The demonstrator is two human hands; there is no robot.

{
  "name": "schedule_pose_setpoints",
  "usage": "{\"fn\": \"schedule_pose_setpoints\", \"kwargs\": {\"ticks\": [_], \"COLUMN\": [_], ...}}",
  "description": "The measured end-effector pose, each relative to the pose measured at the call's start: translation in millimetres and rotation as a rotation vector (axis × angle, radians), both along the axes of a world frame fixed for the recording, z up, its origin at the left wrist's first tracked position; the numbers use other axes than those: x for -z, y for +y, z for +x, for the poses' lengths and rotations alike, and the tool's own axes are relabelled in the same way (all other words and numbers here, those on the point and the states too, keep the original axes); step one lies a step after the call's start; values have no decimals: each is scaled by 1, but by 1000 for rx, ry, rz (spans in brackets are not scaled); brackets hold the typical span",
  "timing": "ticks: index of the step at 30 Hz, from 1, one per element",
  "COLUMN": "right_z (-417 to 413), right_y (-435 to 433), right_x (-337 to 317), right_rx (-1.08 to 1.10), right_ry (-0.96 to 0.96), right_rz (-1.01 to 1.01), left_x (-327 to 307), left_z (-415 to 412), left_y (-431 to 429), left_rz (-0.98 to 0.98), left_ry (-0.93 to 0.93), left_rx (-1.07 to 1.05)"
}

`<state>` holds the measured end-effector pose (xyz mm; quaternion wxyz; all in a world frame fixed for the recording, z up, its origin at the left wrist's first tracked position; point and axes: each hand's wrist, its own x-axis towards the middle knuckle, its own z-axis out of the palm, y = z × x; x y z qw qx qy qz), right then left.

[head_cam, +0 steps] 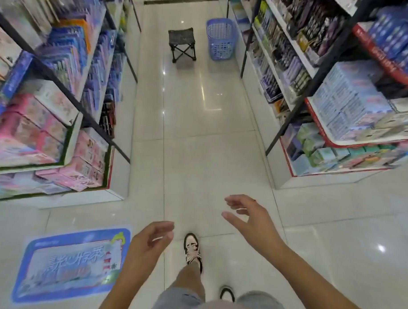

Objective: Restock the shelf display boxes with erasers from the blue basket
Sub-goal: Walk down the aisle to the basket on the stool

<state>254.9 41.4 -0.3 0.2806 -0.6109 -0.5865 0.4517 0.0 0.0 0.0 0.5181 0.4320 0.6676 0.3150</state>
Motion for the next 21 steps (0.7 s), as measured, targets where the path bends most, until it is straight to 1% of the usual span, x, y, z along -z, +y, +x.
{"fn": "schedule_pose_setpoints", "kwargs": {"ticks": [1,5,8,11,15,18,21], "right_z": [-4,-12,-3,9,19,20,18], "right_y": [14,65,90,116,163,218,290], "right_x": [2,3,9,16,22,27,31], "right_rx": [-6,-27,50,169,302,282,188], "right_ry": [-24,-209,-264,-261,-176,-147,-159], "right_rz": [24,-31,-78,-129,-176,-168,-97], "left_x": [3,0,-5,-6,-3,1,4], "left_z": [-4,-15,-21,-22,-17,-15,-17], "left_y": [16,93,155,217,283,326,368], "left_rz": [16,50,95,101,83,85,107], "left_ry": [-7,15,-12,-49,-62,-21,25], "left_rx": [-4,66,112,131,148,148,110]}}
